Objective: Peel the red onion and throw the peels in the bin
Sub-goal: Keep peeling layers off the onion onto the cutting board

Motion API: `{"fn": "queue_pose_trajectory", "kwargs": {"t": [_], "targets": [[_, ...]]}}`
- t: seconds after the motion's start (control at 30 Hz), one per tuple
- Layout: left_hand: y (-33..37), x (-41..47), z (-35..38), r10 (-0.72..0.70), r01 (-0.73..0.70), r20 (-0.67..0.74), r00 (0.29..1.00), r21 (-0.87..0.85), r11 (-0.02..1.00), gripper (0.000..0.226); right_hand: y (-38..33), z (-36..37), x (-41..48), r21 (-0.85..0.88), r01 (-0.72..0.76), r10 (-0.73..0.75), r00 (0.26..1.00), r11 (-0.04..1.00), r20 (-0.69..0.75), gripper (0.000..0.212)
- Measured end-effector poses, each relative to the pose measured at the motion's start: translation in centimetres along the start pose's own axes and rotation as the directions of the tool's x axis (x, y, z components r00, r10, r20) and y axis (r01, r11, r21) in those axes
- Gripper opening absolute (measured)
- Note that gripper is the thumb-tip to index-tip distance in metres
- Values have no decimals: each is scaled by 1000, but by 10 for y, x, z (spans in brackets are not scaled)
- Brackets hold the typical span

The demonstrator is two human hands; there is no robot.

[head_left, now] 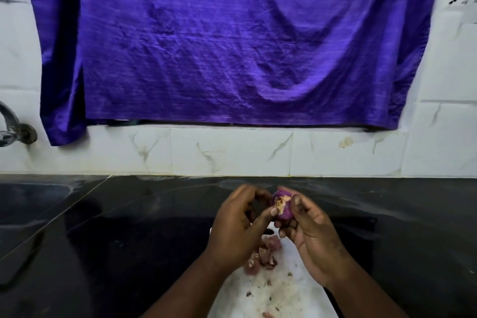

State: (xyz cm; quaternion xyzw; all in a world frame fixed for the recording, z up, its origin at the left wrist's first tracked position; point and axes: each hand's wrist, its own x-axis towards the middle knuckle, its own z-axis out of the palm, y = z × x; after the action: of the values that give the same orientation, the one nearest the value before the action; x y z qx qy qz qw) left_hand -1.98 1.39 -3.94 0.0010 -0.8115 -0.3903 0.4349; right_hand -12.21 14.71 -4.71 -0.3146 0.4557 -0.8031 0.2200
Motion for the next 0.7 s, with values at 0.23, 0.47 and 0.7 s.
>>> {"fn": "queue_pose_trajectory", "kwargs": {"t": [0.23,0.47,0.7], "targets": [[-9,3,1,-11,2,-87,996,-104,995,7,-4,2,-3,-27,-55,57,993,998,103,79],[-7,5,-2,-41,32,-47,998,-168,985,14,-5,2,-4,-34,-68,71,991,997,111,58],[1,-2,1,30,-37,102,994,74,997,17,-2,3,-2,-38,-5,7,999,999,49,42]]}}
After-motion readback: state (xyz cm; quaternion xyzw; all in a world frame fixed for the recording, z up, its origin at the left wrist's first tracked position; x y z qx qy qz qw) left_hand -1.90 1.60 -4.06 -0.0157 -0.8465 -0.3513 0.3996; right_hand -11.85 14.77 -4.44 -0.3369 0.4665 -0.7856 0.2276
